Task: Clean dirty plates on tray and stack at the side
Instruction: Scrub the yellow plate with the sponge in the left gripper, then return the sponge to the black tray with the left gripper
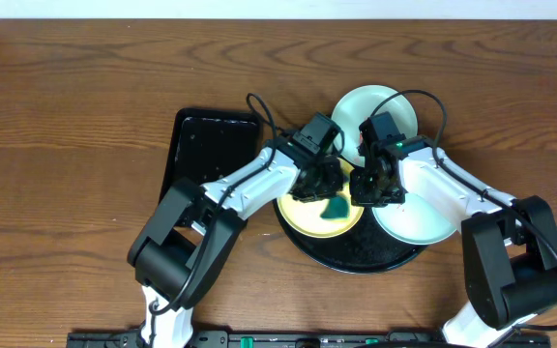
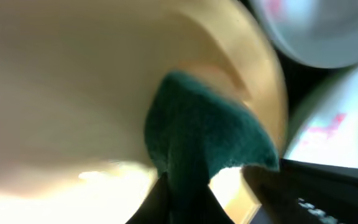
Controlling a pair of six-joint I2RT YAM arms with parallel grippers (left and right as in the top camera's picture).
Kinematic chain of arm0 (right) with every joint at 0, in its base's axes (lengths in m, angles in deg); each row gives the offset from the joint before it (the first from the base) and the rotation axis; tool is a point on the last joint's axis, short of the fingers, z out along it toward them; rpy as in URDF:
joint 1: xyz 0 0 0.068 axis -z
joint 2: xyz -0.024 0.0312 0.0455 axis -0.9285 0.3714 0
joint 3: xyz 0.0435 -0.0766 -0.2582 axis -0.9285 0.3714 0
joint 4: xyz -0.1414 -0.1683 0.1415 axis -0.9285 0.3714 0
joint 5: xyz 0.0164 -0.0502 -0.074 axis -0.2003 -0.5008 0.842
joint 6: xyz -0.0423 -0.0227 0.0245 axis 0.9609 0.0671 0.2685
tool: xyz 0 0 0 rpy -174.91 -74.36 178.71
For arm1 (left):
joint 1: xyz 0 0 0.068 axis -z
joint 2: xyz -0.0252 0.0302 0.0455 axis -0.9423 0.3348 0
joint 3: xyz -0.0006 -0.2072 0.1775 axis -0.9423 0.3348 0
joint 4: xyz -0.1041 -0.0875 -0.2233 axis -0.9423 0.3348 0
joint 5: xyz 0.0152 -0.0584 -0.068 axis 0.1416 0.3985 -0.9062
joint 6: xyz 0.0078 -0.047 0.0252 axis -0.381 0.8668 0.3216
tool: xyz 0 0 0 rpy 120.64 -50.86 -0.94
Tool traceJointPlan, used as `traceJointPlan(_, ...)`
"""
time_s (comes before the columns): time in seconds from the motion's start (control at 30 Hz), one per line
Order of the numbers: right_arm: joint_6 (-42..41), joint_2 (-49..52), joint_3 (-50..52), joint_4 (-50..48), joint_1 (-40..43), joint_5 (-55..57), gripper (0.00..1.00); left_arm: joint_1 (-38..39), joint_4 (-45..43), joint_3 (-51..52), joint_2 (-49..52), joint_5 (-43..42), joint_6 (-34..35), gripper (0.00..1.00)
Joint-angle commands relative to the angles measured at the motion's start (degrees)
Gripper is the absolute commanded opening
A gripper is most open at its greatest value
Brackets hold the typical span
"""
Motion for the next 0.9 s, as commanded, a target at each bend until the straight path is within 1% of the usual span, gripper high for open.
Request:
traceJointPlan(0.0,0.90,1.40,0.92,1.31,0.15,3.32,0.01,-2.58,6.36,0.96,1.38,17.49,-4.83,0.07)
traceJointPlan(0.1,0.90,1.40,0.92,1.36,0.15,3.32,0.01,-3.34,11.72,0.94,1.16,29.11,-5.95,0.07)
traceJointPlan(0.17,0.90,1.40,0.92,1.36,0.15,3.32,0.01,-3.37,13.66,0.81,0.66,34.47,-6.91,0.08)
traceJointPlan(0.3,0.90,1.40,0.92,1.36,0.15,3.32,0.01,-2.95,16.15,-0.50,-1.79,40.44,-8.46,0.08)
traceJointPlan(0.43,0.90,1.40,0.92,1.36,0.15,3.32,0.01,-2.38,16.83,-2.27,-5.84,40.09,-8.63,0.08)
traceJointPlan(0.67,0.90,1.40,0.92,1.36,0.15,3.32,0.01,-2.62,16.63,-2.49,-17.55,29.70,-8.70,0.07)
traceJointPlan(0.73,0.90,1.40,0.92,1.33,0.15,3.32,0.01,-3.37,17.16,-2.49,-21.05,27.91,-9.75,0.07)
traceJointPlan(0.8,0.90,1.40,0.92,1.31,0.15,3.32,0.01,-4.76,18.97,-2.49,-24.22,27.71,-9.99,0.07)
traceJointPlan(0.87,0.94,1.40,0.92,1.16,0.15,3.32,0.01,-6.99,21.38,-2.47,-26.67,27.76,-11.87,0.08)
